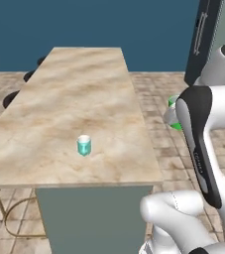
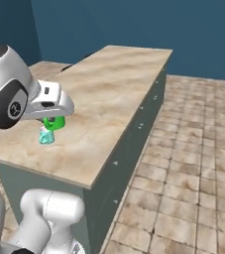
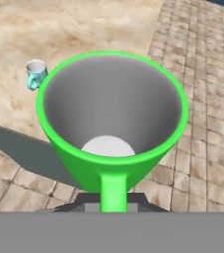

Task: Clear the mugs and bowl far away from the sink.

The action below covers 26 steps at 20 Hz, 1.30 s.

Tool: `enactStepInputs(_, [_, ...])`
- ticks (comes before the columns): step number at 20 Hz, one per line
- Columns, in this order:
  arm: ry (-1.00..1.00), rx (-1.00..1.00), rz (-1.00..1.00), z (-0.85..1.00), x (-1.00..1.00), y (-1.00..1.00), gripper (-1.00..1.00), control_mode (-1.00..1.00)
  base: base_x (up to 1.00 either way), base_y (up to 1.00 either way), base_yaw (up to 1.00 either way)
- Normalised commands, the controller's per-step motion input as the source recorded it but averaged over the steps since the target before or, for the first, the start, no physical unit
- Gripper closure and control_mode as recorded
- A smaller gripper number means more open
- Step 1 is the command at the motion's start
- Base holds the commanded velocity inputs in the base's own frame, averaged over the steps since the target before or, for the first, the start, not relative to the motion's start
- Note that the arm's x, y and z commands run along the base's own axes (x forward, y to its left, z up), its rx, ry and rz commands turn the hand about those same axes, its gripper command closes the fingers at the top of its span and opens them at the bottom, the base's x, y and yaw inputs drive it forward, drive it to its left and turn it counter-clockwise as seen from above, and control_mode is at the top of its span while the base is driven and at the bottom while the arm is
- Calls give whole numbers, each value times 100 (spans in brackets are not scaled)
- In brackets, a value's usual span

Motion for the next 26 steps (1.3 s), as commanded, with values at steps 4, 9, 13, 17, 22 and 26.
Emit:
enactStepInputs(4, [0,0,0,0,0,0,100,100,100,20,-2])
enactStepInputs(9, [0,0,0,0,0,0,100,100,91,38,1])
enactStepInputs(13, [0,0,0,0,0,0,100,100,90,2,29])
enactStepInputs(17, [5,10,22,-46,70,1,100,-100,25,2,7])
enactStepInputs(22, [3,14,29,-90,66,9,100,-100,0,0,0])
enactStepInputs(26, [-5,5,12,-76,46,9,100,-100,0,0,0])
